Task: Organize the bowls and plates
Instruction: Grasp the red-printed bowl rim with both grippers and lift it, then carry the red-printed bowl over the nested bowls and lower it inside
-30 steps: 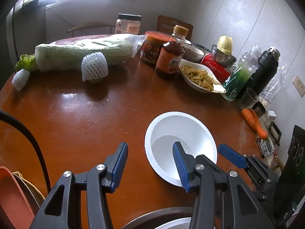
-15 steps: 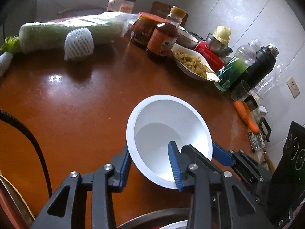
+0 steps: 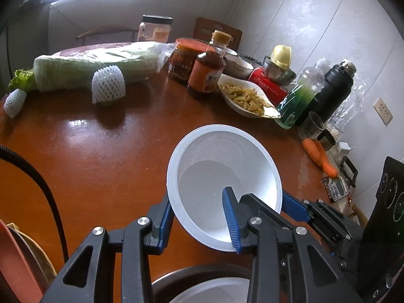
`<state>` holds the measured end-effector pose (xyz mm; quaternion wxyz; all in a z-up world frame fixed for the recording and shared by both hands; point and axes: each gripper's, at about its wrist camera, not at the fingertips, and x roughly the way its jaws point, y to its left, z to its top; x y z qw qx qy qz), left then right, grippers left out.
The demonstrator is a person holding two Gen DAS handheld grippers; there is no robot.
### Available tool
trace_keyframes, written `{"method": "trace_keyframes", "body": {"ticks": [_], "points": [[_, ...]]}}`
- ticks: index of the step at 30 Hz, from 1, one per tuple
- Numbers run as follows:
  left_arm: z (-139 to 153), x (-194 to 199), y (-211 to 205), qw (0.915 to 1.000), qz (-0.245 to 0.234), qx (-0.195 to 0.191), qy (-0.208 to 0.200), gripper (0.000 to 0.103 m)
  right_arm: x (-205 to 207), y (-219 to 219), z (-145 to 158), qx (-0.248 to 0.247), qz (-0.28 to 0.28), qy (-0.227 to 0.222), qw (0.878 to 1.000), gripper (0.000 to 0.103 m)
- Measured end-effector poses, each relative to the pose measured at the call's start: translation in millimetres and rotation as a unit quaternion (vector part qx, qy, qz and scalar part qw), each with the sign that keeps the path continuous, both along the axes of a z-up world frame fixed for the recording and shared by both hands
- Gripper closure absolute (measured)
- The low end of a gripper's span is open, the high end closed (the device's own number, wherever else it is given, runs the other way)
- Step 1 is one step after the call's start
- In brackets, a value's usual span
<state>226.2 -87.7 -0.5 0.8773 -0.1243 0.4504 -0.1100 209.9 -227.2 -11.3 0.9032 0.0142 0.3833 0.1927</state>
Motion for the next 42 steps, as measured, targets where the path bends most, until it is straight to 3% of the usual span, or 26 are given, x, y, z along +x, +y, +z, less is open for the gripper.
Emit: {"method": "trace_keyframes", "body": {"ticks": [28, 37, 42], "points": [[62.6, -83.7, 11.0, 0.9967, 0.011, 0.012, -0.079, 0.065, -75.1, 13.4, 58.6, 0.016, 0.021, -0.077, 0.997, 0.069], [72.3, -110.8, 10.5, 0.9958, 0.006, 0.016, -0.090, 0.065, -103.1, 11.1, 68.6, 0.025, 0.023, -0.084, 0.996, 0.069], [66.0, -121.6, 10.9, 0.9968, 0.003, 0.020, -0.077, 0.065, -117.2, 10.0, 63.9, 0.026, 0.022, -0.078, 0.996, 0.069]]}}
